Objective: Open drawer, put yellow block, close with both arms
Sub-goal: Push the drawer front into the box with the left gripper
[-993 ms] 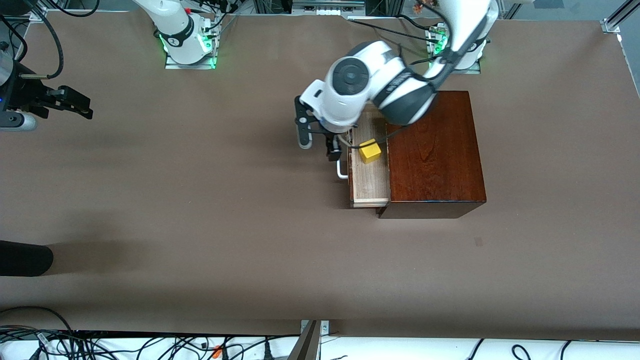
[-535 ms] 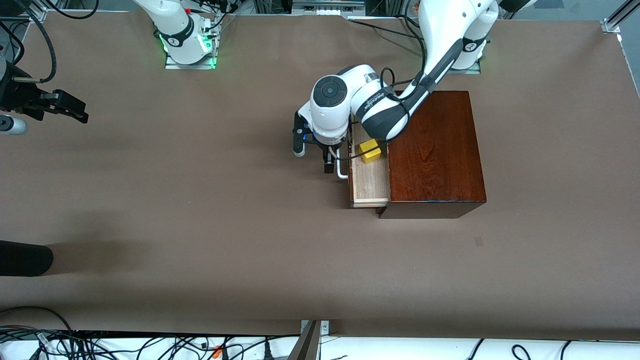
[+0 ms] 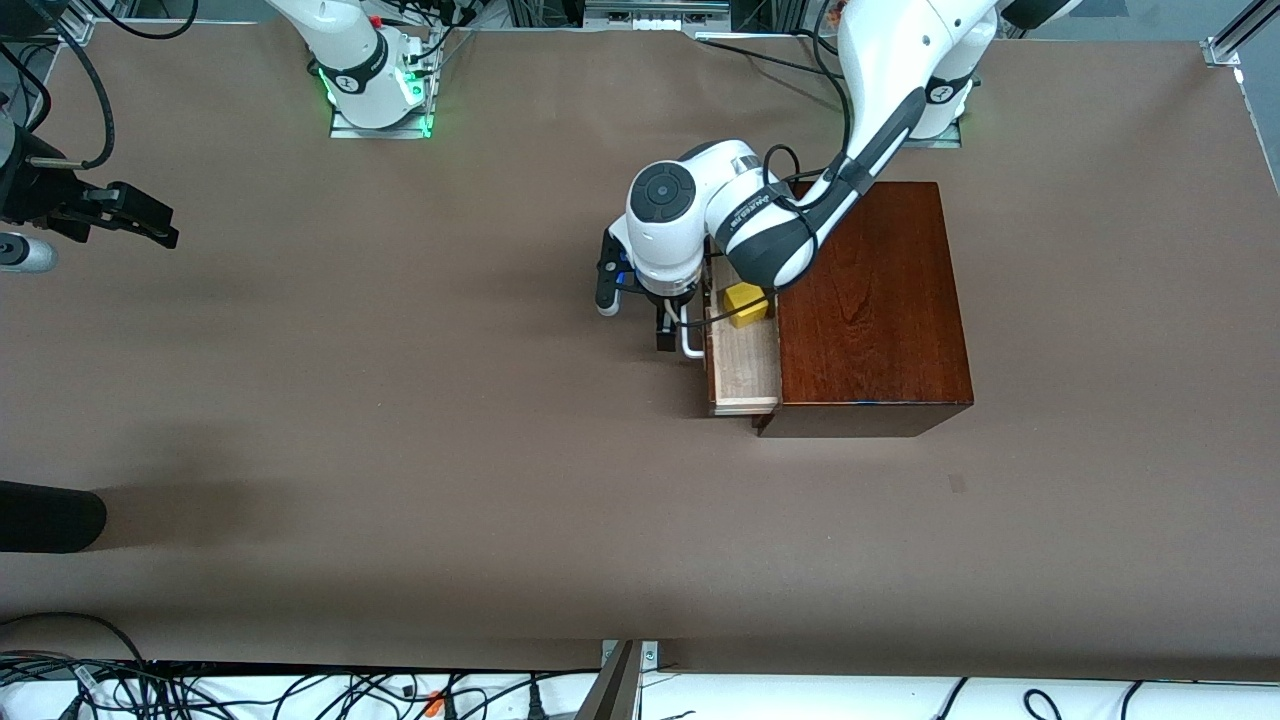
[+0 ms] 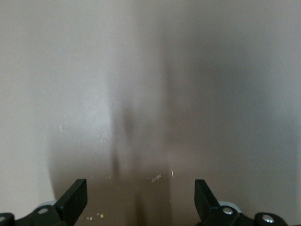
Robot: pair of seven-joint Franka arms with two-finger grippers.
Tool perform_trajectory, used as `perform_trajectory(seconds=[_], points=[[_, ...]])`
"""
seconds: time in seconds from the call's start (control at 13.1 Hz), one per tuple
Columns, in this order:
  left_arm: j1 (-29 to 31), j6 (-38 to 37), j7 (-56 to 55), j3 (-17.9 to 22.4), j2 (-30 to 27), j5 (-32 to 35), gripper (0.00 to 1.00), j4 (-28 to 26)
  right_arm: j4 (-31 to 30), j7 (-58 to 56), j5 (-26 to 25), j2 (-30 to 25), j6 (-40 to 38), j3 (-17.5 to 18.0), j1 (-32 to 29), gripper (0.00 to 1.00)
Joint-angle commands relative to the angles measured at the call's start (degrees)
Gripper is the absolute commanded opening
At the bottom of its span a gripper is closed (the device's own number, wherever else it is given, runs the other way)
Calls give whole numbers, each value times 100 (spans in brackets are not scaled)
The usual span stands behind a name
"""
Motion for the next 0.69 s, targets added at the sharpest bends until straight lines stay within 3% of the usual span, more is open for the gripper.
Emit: perform_trajectory(seconds=[0.0, 0.61], points=[[349, -447, 572, 47, -283, 200, 100, -142, 105, -22, 52, 37, -22, 79, -85, 100], [693, -667, 942, 30, -406, 121, 100, -142, 105, 66, 316, 37, -13, 62, -111, 100]])
